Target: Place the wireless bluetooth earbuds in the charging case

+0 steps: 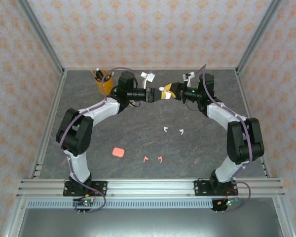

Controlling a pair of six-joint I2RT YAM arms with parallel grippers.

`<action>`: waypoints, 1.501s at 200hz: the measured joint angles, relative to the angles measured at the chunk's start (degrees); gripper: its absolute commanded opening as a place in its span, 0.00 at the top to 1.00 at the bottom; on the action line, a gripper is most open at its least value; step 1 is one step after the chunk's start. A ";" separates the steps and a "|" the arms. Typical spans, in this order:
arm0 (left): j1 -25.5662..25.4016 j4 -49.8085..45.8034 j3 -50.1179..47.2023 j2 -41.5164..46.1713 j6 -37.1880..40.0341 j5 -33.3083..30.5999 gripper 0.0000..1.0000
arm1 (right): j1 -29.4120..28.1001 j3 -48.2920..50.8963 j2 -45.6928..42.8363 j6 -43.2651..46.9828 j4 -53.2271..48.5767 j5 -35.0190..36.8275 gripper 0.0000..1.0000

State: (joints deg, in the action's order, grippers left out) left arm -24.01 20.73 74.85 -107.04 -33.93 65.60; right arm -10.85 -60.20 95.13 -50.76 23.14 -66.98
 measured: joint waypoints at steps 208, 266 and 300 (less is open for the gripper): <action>0.15 -8.37 2.99 0.02 6.01 1.99 0.88 | 0.02 0.00 0.17 1.92 -0.42 -1.97 1.00; 0.13 -9.90 2.99 0.22 7.37 2.05 1.00 | 0.02 -0.09 0.20 2.25 -1.92 -2.03 0.66; 0.09 -11.37 2.99 1.29 9.07 1.40 1.00 | 1.03 -0.59 0.04 1.77 -3.32 0.09 0.34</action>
State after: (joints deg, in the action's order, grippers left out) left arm -23.92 9.37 77.84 -105.75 -24.86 67.00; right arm -9.82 -60.80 95.18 -48.99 19.81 -66.89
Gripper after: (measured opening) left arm 0.239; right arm 0.597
